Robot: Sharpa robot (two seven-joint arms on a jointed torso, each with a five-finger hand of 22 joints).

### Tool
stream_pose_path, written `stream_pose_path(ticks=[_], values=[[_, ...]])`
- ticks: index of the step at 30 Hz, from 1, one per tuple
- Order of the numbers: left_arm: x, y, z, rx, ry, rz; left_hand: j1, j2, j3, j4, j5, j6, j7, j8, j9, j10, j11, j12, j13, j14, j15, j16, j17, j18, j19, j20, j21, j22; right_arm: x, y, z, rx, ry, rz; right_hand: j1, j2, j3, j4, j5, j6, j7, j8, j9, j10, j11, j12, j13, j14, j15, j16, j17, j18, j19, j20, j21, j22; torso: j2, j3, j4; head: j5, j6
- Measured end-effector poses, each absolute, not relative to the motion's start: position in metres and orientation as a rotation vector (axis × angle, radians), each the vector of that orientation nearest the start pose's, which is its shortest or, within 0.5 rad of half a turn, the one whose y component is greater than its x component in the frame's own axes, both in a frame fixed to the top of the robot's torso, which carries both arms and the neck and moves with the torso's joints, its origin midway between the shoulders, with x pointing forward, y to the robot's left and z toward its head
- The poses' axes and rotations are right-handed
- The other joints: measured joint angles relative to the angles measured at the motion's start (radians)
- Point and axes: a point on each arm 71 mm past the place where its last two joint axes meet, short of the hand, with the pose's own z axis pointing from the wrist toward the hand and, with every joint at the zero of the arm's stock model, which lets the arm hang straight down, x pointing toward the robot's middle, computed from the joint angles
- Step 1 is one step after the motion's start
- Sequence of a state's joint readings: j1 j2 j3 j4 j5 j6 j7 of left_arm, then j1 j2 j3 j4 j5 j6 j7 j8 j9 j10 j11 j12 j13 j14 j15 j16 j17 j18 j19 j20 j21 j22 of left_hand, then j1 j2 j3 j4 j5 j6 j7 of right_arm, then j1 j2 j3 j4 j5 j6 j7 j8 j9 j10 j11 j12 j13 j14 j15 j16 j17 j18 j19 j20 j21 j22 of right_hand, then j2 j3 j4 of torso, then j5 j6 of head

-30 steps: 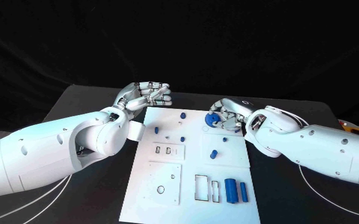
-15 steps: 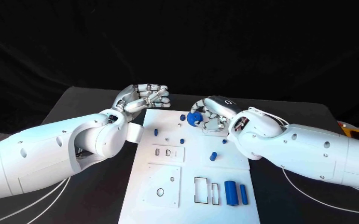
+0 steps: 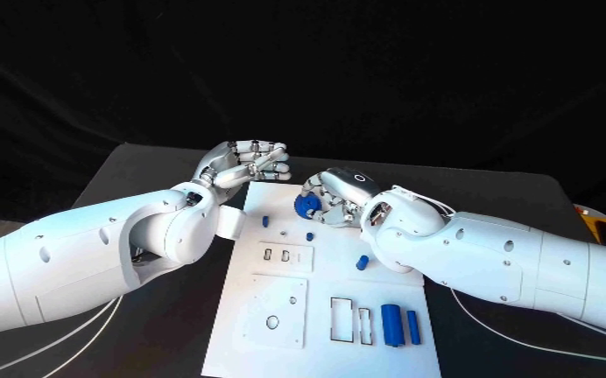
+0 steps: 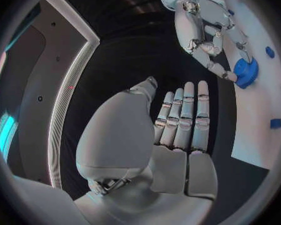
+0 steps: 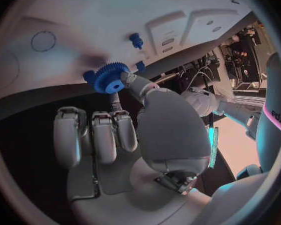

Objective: Assemble the parts on the task board

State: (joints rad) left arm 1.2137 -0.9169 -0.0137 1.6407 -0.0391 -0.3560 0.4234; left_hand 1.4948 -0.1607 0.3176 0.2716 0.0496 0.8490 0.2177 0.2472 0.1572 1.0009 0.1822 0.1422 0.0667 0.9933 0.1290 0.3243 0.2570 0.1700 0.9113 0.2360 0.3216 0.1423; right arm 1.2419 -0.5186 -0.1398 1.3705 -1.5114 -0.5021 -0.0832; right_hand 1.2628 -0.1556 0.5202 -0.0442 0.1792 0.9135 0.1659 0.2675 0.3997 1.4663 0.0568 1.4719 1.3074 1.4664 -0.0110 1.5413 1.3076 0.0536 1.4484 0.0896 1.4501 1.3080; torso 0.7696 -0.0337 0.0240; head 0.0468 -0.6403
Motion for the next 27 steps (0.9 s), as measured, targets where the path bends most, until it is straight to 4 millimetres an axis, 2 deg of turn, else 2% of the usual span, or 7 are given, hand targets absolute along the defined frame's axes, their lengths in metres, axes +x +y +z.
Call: stream_pose_path(ticks=[11,19,21,22,24,26,27], values=[[0.473,0.211,-0.15,-1.039,1.361,-1.584,0.0,0.0,0.0,0.0,0.0,0.0,0.0,0.0,0.0,0.0,0.0,0.0,0.0,0.0,0.0,0.0,0.0,0.0,0.0,0.0,0.0,0.0,0.495,-0.068,-0.198,-0.302,1.492,0.783,-0.005,-0.005,0.003,0.003,-0.002,0.005,-0.001,0.004,0.0,0.0,0.0,0.0,0.0,0.0,0.0,0.0,0.0,0.0,0.0,0.0,0.0,0.0,0.001,-0.0008,0.0012,0.002,-0.006],[0.473,0.211,-0.15,-1.039,1.362,-1.585,0.0,0.0,0.0,0.0,0.0,0.0,0.0,0.0,0.0,0.0,0.0,0.0,0.0,-0.004,0.004,-0.007,0.002,0.0,0.0,0.0,0.0,-0.001,0.498,-0.067,-0.2,-0.303,1.497,0.773,-0.017,-0.007,0.003,0.003,-0.01,0.011,-0.002,0.004,0.0,0.0,0.0,0.0,0.0,0.0,0.0,0.0,0.0,0.0,0.0,0.0,0.0,0.0,0.0,-0.0006,-0.0012,0.005,-0.005],[0.473,0.211,-0.15,-1.039,1.362,-1.585,0.0,0.0,0.0,0.0,0.0,0.0,0.0,0.0,0.0,0.0,0.0,0.0,0.0,-0.004,0.004,-0.007,0.002,0.0,0.0,0.0,0.0,-0.001,0.499,-0.067,-0.201,-0.302,1.499,0.769,-0.031,-0.013,0.009,0.009,-0.015,0.007,-0.006,0.002,0.0,0.0,0.0,-0.011,0.0,0.0,0.0,0.0,0.0,0.0,-0.001,0.0,-0.003,0.0,-0.001,-0.0005,-0.0014,0.005,-0.005],[0.473,0.211,-0.15,-1.039,1.362,-1.585,0.0,0.0,0.0,0.0,0.0,0.0,0.0,0.0,0.0,0.0,0.0,0.0,0.0,-0.004,0.004,-0.007,0.002,0.0,0.0,0.0,0.0,-0.001,0.499,-0.067,-0.201,-0.302,1.501,0.767,-0.031,-0.013,0.01,0.01,-0.017,0.004,-0.012,-0.006,0.001,0.0,0.0,-0.014,0.0,0.0,0.0,0.0,0.0,0.0,-0.004,0.004,-0.007,0.0,-0.001,-0.0005,-0.0017,0.005,-0.004],[0.473,0.211,-0.15,-1.039,1.362,-1.585,0.0,0.0,0.0,0.0,0.0,0.0,0.0,0.0,0.0,0.0,0.0,0.0,0.0,-0.004,0.004,-0.007,0.002,0.0,0.0,0.0,0.0,-0.001,0.5,-0.067,-0.201,-0.302,1.503,0.763,-0.041,-0.014,0.01,0.01,-0.017,-0.007,-0.016,-0.025,0.028,-0.001,0.008,-0.021,0.0,0.0,0.0,0.0,0.0,0.0,-0.008,0.008,-0.01,0.0,-0.001,0.0001,-0.0017,0.005,-0.003],[0.473,0.211,-0.15,-1.039,1.363,-1.585,0.0,0.0,0.0,0.0,0.0,0.0,0.0,0.0,0.0,0.0,0.0,0.0,0.0,-0.004,0.004,-0.007,0.002,0.0,0.0,0.0,0.0,-0.001,0.501,-0.067,-0.203,-0.302,1.509,0.759,-0.06,-0.013,0.014,0.014,-0.017,-0.043,-0.001,-0.049,0.035,-0.015,0.022,-0.036,0.001,0.0,0.015,0.0,0.0,0.0,-0.017,0.017,-0.017,0.0,-0.001,0.0001,-0.0017,0.005,-0.003],[0.473,0.211,-0.15,-1.04,1.363,-1.585,0.0,0.0,0.0,0.0,0.0,0.0,0.0,0.0,0.0,0.0,0.0,0.0,0.0,-0.004,0.004,-0.007,0.002,0.0,0.0,0.0,0.0,-0.001,0.501,-0.067,-0.203,-0.301,1.511,0.758,-0.061,-0.013,0.014,0.014,-0.017,-0.056,0.003,-0.058,0.031,-0.018,0.025,-0.041,0.001,-0.002,0.016,0.0,0.0,0.0,-0.018,0.018,-0.017,0.0,0.0,0.0004,-0.0016,0.004,-0.002]])
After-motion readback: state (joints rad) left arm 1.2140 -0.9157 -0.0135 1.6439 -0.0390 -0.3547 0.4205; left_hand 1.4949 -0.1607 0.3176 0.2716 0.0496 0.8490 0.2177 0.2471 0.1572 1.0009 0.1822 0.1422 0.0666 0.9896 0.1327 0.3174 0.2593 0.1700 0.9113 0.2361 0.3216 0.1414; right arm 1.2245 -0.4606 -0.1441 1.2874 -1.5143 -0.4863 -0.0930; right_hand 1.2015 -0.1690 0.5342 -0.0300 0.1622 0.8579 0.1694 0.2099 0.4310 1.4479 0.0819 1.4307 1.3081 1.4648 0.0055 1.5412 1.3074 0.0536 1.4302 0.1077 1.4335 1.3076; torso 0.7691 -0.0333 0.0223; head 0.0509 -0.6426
